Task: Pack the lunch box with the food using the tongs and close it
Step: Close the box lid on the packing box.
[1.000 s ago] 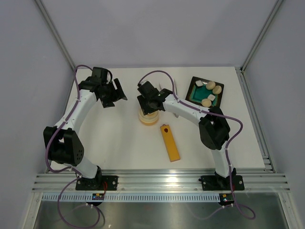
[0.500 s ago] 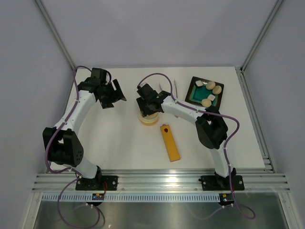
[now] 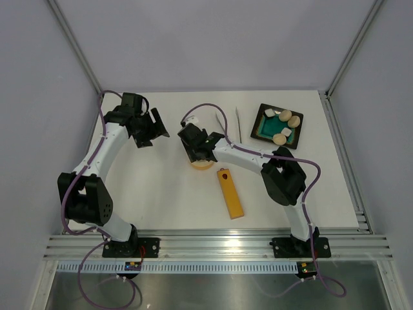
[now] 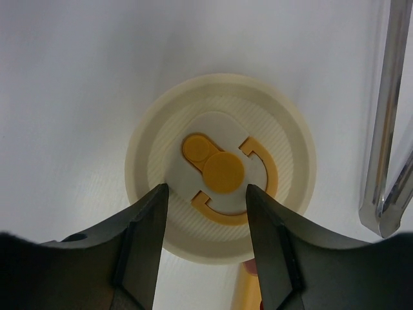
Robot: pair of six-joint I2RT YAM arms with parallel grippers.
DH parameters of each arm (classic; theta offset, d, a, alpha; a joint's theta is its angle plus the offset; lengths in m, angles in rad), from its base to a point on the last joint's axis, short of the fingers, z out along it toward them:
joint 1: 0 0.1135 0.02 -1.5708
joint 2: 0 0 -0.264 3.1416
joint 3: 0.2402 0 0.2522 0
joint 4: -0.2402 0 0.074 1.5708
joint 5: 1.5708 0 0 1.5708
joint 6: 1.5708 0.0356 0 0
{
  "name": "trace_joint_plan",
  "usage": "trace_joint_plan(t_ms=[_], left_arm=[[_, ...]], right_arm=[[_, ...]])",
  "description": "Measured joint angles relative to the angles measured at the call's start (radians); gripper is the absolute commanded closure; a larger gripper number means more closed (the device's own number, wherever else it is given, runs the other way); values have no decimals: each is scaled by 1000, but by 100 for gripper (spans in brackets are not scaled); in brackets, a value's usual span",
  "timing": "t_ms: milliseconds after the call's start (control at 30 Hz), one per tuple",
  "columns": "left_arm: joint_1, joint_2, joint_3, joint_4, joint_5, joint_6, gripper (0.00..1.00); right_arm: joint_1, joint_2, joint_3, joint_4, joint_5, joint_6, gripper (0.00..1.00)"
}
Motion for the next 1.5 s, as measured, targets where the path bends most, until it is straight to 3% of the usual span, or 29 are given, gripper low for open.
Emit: trace_joint_plan(t_ms=[1100, 1500], left_arm=[[16, -14, -29, 16, 3, 0, 21], [19, -20, -29, 16, 3, 0, 21]], right_arm=[[15, -36, -92, 121, 29, 47, 35], [14, -55, -34, -61, 14, 49, 24]])
